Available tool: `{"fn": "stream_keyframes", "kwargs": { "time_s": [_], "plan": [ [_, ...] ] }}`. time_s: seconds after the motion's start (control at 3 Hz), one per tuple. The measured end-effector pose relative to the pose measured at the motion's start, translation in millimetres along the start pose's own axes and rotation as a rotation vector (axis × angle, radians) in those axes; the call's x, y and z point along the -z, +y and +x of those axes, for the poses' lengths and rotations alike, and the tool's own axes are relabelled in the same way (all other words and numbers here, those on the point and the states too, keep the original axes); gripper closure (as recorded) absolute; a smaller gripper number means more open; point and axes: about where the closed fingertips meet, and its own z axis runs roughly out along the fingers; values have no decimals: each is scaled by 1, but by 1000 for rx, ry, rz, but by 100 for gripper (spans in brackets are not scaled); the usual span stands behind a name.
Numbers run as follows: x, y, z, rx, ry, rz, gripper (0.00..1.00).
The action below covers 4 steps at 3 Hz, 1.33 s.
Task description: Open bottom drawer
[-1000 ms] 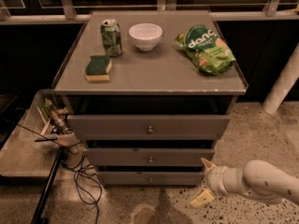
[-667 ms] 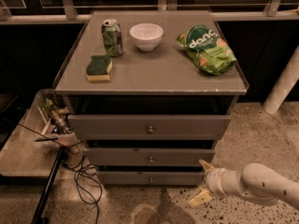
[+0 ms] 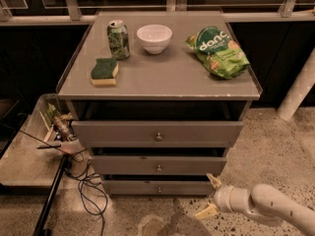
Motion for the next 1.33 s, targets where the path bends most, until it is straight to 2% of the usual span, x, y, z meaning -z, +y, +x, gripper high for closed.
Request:
{"fn": "stream_keyframes", "kwargs": {
  "time_s": [0.33,0.67,1.0,1.33],
  "plan": [
    [-19,2,16,47,-41,8,0],
    [-35,2,29,120,-73,23,0],
    [-52,-2,45,173,-82,7,0],
    [-57,-5,49,168,-68,6,0]
  ]
}}
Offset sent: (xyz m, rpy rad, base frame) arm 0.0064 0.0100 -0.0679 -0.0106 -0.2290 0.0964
